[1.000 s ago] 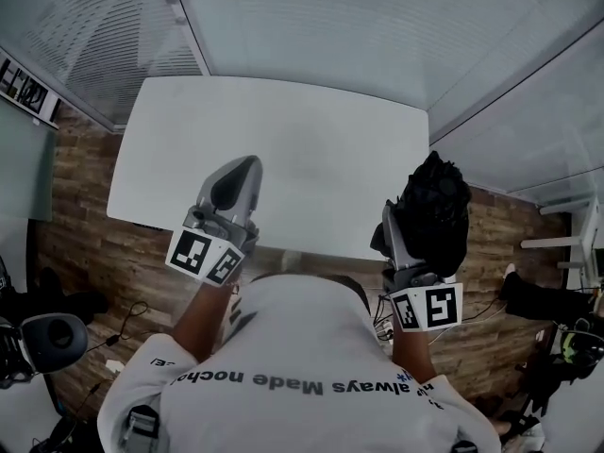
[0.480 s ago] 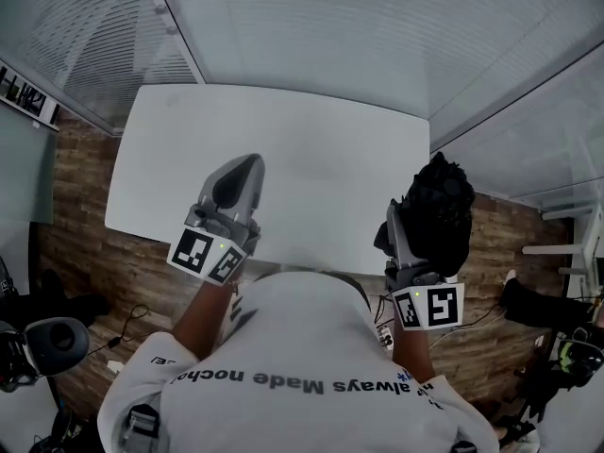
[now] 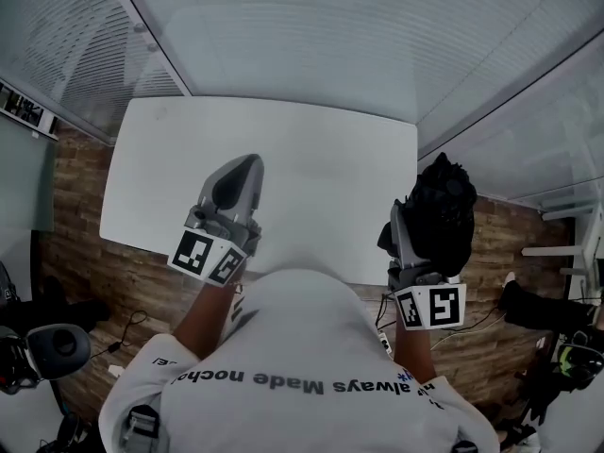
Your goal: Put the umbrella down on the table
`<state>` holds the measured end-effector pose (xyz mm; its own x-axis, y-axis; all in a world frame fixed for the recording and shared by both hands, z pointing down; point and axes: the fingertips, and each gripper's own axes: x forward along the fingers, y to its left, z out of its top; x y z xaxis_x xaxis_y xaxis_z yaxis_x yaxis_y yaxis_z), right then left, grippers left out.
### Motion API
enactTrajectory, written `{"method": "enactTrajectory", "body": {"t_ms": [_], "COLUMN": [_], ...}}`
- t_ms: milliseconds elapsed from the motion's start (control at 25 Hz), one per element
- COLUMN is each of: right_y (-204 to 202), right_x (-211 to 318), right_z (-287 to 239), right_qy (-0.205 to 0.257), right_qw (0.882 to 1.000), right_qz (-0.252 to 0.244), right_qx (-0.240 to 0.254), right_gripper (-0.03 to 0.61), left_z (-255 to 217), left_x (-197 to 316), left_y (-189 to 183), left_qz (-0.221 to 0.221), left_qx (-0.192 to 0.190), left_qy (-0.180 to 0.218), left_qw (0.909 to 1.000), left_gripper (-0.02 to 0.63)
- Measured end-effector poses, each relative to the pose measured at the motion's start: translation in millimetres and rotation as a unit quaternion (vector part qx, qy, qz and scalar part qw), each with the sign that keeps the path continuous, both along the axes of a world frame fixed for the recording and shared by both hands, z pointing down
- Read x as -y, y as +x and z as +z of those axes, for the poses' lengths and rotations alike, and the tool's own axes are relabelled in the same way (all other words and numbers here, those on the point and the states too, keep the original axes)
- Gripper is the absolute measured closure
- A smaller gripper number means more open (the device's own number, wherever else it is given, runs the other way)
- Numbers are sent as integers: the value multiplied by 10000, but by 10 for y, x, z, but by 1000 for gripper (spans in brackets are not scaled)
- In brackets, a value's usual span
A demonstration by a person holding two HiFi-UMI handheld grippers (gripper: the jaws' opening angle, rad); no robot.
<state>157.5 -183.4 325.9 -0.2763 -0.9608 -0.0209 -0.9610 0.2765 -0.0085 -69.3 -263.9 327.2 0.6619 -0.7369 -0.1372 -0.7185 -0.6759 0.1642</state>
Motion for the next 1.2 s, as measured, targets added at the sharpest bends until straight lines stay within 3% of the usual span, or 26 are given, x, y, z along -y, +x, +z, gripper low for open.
{"method": "enactTrajectory", "body": {"t_ms": [640,1200], "right_y": [129,95], "right_x": [85,373], "right_z": [199,1010], "right_qy": [-204,-1166], "right_qw": [9998,9932], "right_qz": [-26,-9], "right_qx": [25,-56], "right_gripper": [325,327], "left_z": [23,46], "left_x": [-34,-161], "left_y": [121,-36], "left_qz": [-43,-135], "left_qx": [57,78], "left_qy": [-13,-65], "left_qw": [10000,9999], "left_gripper": [609,611]}}
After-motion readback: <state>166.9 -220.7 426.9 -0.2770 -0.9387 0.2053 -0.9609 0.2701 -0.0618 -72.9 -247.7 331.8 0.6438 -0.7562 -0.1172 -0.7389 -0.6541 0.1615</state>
